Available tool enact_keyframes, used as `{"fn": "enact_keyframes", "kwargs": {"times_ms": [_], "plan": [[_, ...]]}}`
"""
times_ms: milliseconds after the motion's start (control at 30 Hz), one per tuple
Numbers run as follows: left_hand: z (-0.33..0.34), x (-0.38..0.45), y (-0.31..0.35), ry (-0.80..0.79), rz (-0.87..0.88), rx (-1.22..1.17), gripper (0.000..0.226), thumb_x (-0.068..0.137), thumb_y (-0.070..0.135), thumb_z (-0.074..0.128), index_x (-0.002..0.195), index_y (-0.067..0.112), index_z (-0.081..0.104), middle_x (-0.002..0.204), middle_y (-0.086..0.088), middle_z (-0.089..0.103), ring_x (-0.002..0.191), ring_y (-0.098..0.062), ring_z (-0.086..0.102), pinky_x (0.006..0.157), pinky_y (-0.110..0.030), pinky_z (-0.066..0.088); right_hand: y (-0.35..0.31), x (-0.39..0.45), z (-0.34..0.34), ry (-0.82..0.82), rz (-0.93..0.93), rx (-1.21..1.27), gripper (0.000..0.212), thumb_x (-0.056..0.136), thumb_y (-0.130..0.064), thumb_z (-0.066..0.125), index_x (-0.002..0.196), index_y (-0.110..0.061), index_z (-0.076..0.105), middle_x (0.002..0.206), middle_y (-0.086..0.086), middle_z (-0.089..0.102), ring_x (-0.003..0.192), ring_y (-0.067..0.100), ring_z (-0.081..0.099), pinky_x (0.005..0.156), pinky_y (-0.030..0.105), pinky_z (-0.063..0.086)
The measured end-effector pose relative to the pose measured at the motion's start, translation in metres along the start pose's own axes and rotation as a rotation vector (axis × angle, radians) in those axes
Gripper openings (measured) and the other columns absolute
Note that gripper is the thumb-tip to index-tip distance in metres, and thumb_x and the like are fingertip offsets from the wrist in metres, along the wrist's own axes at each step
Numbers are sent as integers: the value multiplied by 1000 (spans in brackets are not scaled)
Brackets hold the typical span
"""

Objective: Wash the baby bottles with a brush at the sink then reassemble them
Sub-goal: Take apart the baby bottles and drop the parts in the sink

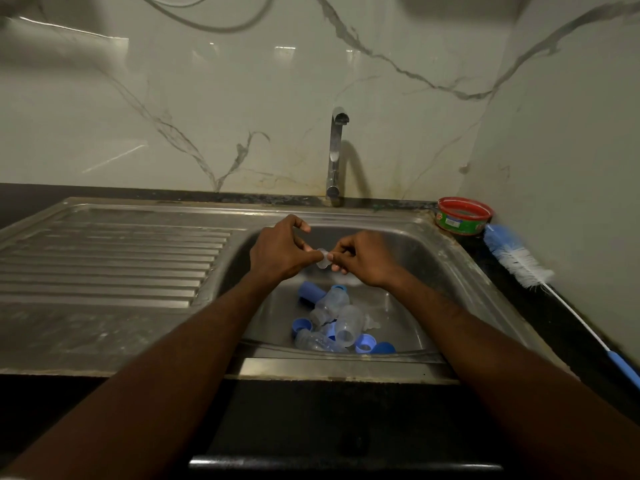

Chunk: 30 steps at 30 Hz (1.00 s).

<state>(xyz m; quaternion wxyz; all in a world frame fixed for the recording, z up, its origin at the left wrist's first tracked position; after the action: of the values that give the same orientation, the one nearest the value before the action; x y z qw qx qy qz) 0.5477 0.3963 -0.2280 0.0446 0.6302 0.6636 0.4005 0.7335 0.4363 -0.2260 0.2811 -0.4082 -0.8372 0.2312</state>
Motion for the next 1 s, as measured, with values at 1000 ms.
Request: {"fn": "enact_keyframes", "kwargs": {"times_ms": [1000], "plan": [[7, 3, -6, -137, 26, 74, 15, 90, 24, 65, 105, 27, 69, 90, 9, 67, 83, -10, 62, 81, -35, 54, 10, -5, -15, 205, 205, -286, 23, 89, -42, 73, 79, -22, 75, 72, -8, 70, 69, 8, 65, 76, 38, 59]]}}
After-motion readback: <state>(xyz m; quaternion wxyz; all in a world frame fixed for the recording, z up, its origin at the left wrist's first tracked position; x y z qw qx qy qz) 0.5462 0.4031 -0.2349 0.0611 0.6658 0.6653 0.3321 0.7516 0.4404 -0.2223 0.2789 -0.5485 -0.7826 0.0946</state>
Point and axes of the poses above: each hand's wrist, its own x-axis towards the middle knuckle, its own z-axis out of the palm, y = z × x, the point moved 2 cm from there along x, towards the middle knuckle
